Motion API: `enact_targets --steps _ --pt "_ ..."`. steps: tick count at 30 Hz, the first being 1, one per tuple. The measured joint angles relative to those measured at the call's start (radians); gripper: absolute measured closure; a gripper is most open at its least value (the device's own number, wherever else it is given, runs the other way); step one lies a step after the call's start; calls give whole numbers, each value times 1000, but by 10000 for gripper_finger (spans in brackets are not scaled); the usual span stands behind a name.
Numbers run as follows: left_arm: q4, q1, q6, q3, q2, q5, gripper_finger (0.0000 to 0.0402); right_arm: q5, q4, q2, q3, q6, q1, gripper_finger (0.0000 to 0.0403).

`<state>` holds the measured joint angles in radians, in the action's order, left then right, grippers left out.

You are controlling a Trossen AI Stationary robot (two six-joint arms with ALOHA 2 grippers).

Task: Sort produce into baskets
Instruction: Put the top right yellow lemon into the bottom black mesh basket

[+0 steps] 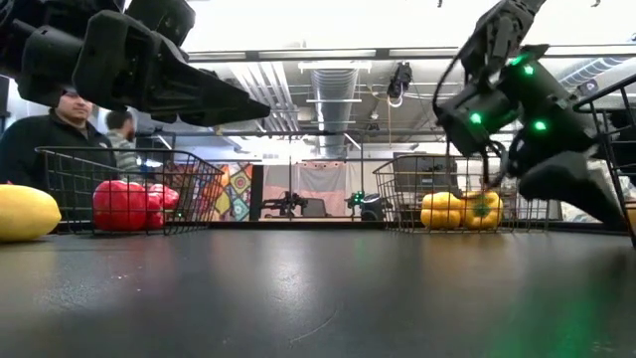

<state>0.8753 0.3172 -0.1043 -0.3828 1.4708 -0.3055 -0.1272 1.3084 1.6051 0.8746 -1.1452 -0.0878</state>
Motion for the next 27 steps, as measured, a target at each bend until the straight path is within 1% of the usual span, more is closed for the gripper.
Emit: enact_targets --steps 4,9,15,19,24,27 --pt "0 0 0 0 0 0 52 6 -18 -31 63 -30 3 3" --pt "0 0 4 0 0 0 52 57 15 -57 149 -48 7 3" --pt "-1 0 7 0 0 0 52 74 72 -59 164 -67 6 3" --pt "-3 0 8 0 0 0 52 43 72 -59 146 -31 22 3" --pt "-4 0 8 0 0 0 52 4 68 -59 152 70 57 3" --pt "-4 0 8 0 0 0 52 -45 71 -59 153 120 71 3"
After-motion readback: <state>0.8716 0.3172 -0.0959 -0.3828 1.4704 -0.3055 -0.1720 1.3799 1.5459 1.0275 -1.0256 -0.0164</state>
